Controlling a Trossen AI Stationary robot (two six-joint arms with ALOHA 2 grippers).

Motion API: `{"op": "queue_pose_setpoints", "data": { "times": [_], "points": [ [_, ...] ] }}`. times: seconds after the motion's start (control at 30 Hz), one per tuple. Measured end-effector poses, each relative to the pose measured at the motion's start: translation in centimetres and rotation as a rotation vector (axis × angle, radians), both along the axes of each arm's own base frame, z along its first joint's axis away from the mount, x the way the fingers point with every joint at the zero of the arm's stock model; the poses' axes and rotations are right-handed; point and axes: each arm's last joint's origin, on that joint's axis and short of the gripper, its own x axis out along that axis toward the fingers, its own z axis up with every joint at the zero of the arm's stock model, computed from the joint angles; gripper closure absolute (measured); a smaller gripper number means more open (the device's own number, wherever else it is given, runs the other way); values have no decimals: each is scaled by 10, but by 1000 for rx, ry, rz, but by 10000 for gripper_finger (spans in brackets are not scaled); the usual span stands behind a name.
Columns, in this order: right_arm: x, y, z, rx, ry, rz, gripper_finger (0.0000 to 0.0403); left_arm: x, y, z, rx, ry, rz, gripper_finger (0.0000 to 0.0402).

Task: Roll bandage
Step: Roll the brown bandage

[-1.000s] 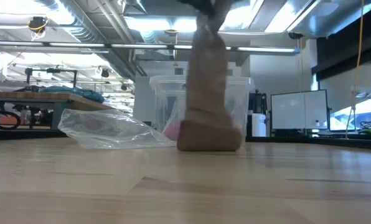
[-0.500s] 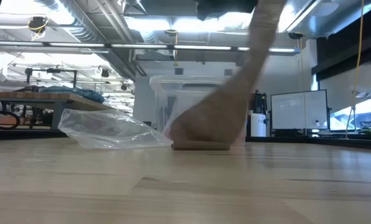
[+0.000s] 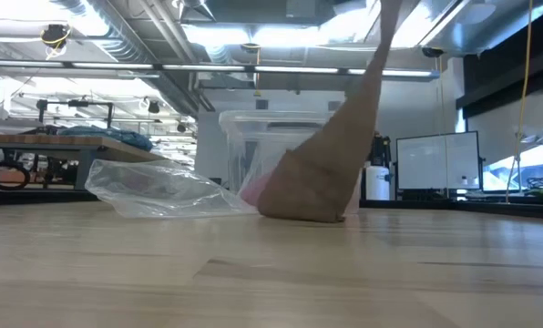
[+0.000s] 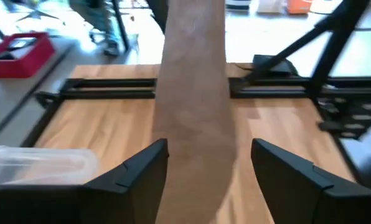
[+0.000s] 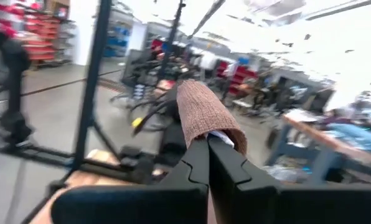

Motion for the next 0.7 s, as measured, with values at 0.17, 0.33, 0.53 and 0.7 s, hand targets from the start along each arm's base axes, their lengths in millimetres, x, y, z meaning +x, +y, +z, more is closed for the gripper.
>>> {"op": "queue_pose_setpoints", "data": {
  "times": [0.17,0.33,0.53,0.7],
  "points": [
    [-6,-8,37,-63,-58,-82,403,17,-1,-17,28,16,67,178],
    [-12,-14,80,-74,-113,-109,403,31,1,-23,37,-41,75,178],
    [-13,-15,99,-100,-65,-125,403,35,9,-23,30,-70,105,178],
    [-6,-9,95,-134,-24,-142,403,41,17,-21,11,-135,152,178]
  ]
}}
